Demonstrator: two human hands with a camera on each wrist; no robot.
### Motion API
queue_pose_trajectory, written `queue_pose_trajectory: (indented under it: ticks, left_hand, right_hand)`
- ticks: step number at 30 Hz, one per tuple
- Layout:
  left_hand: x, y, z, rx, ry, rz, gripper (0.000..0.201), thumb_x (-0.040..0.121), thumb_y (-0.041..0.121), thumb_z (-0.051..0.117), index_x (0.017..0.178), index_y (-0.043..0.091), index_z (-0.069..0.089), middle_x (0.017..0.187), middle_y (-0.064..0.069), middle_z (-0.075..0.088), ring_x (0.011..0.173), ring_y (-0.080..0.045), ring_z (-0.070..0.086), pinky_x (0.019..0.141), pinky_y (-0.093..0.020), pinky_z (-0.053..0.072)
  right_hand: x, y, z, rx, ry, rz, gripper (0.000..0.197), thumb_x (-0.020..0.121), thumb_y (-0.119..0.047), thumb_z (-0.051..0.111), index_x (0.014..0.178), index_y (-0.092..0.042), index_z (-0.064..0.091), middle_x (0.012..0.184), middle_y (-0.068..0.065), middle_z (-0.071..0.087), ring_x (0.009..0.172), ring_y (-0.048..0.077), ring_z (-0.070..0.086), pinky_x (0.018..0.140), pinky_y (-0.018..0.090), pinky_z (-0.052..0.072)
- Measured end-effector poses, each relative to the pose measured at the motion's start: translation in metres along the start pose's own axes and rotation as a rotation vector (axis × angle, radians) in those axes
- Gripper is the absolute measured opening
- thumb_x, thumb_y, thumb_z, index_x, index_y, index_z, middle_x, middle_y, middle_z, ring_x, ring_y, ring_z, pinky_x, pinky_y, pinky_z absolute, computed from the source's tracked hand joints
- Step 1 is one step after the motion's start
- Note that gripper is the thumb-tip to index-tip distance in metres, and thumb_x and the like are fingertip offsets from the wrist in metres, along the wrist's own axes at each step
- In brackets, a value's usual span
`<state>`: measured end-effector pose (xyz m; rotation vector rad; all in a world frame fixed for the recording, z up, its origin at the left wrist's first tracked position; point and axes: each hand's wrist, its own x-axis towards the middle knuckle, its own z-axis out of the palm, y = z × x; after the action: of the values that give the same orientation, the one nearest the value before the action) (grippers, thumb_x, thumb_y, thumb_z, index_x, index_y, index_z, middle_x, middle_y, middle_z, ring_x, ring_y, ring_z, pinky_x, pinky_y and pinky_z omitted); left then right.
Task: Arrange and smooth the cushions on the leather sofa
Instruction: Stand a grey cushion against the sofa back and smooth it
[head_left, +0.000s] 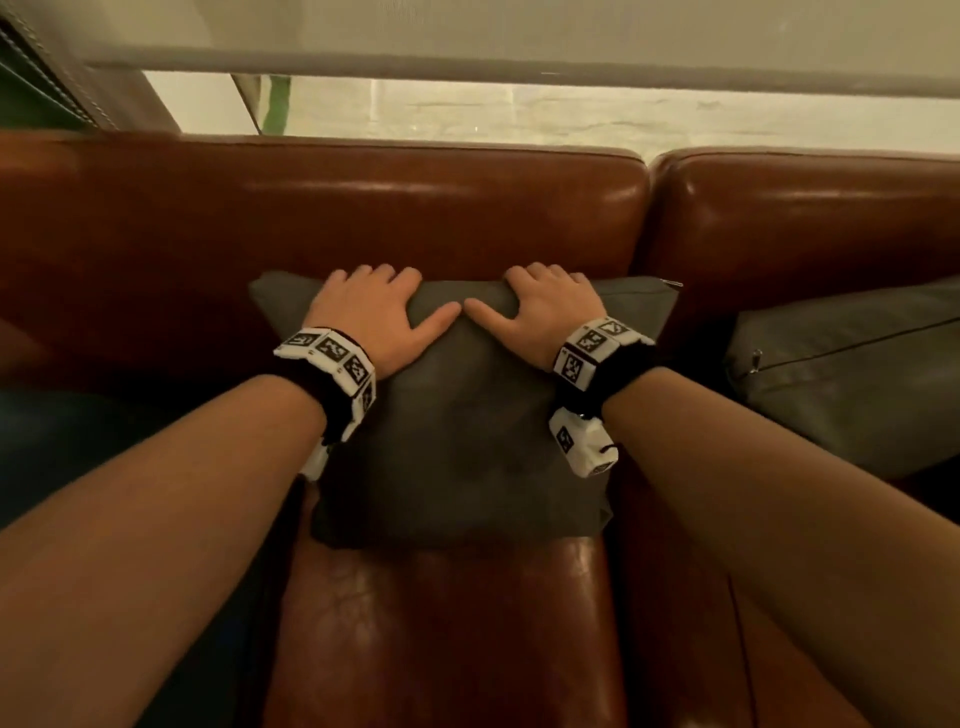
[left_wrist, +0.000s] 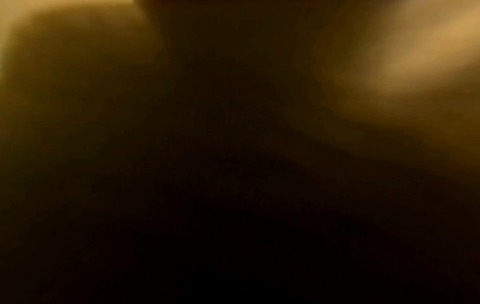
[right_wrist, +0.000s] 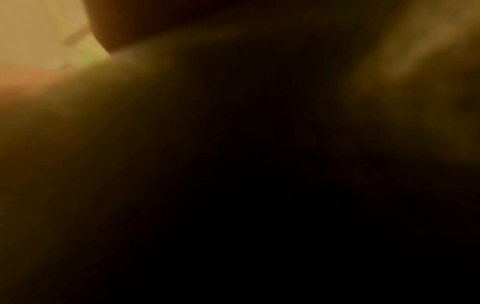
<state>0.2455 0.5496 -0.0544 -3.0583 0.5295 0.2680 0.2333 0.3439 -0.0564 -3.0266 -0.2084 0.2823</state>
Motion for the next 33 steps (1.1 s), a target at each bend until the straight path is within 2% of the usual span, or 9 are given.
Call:
queue_pose_trajectory:
  ticks: [4,7,10,16,19,22,25,29,33]
  left_hand:
    - [-0.008,-0.013,-0.003,0.063,0.017,0.015,0.073,0.09,0.073,0.009,0.124,0.024,0.051,0.118,-0.008,0.059,0.11,-0.03,0.052,0.095,-0.045,0.036]
    - [-0.009,-0.01,-0.004,0.058,0.03,-0.083,0.067,0.094,0.066,0.012,0.134,0.026,0.047,0.132,-0.007,0.055,0.122,-0.032,0.048,0.101,-0.048,0.034]
    - [-0.014,0.007,0.007,-0.01,0.108,0.032,0.062,0.095,0.061,0.017,0.144,0.03,0.039,0.144,-0.001,0.048,0.134,-0.029,0.039,0.113,-0.051,0.024]
    - [-0.017,-0.076,0.016,0.062,0.022,-0.223,0.066,0.093,0.061,0.007,0.129,0.028,0.052,0.133,-0.007,0.058,0.122,-0.037,0.05,0.112,-0.057,0.023]
    - [-0.021,-0.079,0.006,0.04,0.098,-0.368,0.06,0.096,0.052,0.016,0.131,0.021,0.053,0.139,-0.011,0.053,0.131,-0.042,0.04,0.114,-0.061,0.017]
    - [-0.029,0.0,0.005,-0.04,0.3,-0.054,0.056,0.094,0.045,0.029,0.141,0.021,0.046,0.146,-0.005,0.047,0.136,-0.035,0.036,0.115,-0.057,0.018]
    - [-0.043,0.034,0.027,-0.002,0.173,0.211,0.062,0.095,0.053,0.027,0.152,0.028,0.03,0.158,0.001,0.033,0.146,-0.028,0.026,0.119,-0.054,0.013]
    - [-0.043,-0.049,0.049,-0.076,0.275,-0.15,0.063,0.096,0.052,0.026,0.154,0.028,0.023,0.163,-0.004,0.02,0.15,-0.032,0.014,0.121,-0.05,0.009]
    - [-0.069,-0.05,0.057,-0.75,0.466,-0.551,0.068,0.1,0.044,0.038,0.157,0.024,0.006,0.165,-0.003,0.003,0.151,-0.022,0.008,0.121,-0.034,0.009]
  right_hand:
    - [-0.003,0.0,-0.007,-0.073,-0.027,-0.032,0.079,0.083,-0.083,0.015,0.11,-0.023,0.059,0.108,0.001,0.061,0.104,0.023,0.056,0.092,0.04,0.037]
    - [-0.006,-0.004,-0.008,-0.068,0.057,-0.066,0.072,0.091,-0.073,0.018,0.134,-0.024,0.05,0.131,0.001,0.055,0.124,0.024,0.047,0.108,0.044,0.031]
    - [-0.012,-0.004,0.002,-0.018,0.079,-0.171,0.061,0.097,-0.061,0.02,0.144,-0.028,0.041,0.144,-0.002,0.048,0.133,0.022,0.041,0.115,0.044,0.023]
    - [-0.031,0.106,-0.009,0.017,-0.091,0.343,0.064,0.095,-0.064,0.011,0.12,-0.025,0.055,0.123,0.009,0.062,0.118,0.031,0.055,0.108,0.052,0.03]
    - [-0.039,0.102,-0.02,-0.017,0.166,0.338,0.058,0.099,-0.052,0.02,0.117,-0.015,0.06,0.119,0.014,0.063,0.112,0.036,0.055,0.103,0.049,0.037]
    - [-0.037,0.028,-0.007,0.088,0.435,0.011,0.046,0.099,-0.039,0.033,0.125,-0.012,0.061,0.127,0.011,0.062,0.118,0.032,0.053,0.103,0.045,0.038]
    - [-0.048,-0.002,0.035,0.034,0.261,-0.169,0.053,0.1,-0.044,0.031,0.146,-0.022,0.042,0.151,0.001,0.042,0.142,0.022,0.034,0.117,0.044,0.022]
    - [-0.071,0.074,0.052,0.11,0.349,0.153,0.054,0.102,-0.044,0.027,0.154,-0.029,0.023,0.162,-0.003,0.019,0.15,0.017,0.011,0.122,0.039,0.007]
    - [-0.103,0.073,0.065,0.874,0.515,0.565,0.065,0.098,-0.049,0.036,0.154,-0.02,0.022,0.159,0.0,0.026,0.143,0.01,0.024,0.118,0.028,0.018]
